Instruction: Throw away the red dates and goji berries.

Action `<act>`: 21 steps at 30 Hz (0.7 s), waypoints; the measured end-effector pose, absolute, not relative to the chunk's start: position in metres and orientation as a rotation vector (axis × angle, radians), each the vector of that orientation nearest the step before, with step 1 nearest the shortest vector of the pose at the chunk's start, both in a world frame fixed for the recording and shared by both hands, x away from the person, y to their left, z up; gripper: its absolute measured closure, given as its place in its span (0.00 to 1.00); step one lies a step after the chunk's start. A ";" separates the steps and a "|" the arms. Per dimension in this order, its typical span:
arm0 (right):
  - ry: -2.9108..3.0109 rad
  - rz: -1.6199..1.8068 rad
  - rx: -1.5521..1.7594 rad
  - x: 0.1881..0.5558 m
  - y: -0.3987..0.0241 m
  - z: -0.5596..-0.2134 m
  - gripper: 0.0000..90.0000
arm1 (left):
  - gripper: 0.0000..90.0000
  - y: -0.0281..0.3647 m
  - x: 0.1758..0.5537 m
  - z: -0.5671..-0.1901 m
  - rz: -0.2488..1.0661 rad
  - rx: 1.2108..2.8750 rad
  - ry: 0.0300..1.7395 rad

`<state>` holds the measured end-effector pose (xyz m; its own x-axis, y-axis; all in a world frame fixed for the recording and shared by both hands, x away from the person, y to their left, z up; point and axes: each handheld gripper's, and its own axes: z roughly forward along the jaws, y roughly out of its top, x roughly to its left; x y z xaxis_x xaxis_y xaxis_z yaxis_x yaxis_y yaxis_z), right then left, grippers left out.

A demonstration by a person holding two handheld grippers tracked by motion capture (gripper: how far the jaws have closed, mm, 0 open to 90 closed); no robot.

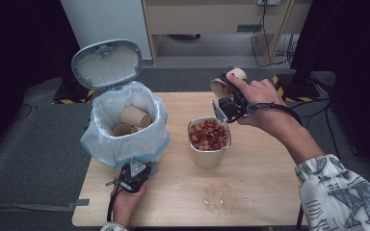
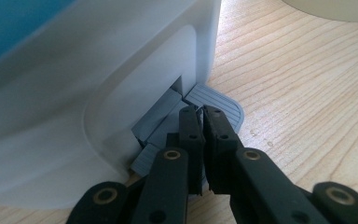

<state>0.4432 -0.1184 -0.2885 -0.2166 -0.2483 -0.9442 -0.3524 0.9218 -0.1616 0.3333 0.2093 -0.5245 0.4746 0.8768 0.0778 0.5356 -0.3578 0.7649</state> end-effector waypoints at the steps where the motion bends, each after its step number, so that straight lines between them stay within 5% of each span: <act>1: 1.809 0.100 -0.447 0.443 -0.119 -0.288 0.38 | 0.95 0.209 0.333 -0.524 0.642 2.042 1.165; 21: 1.789 0.069 -0.483 0.442 -0.116 -0.283 0.38 | 0.95 0.209 0.333 -0.524 0.643 2.042 1.166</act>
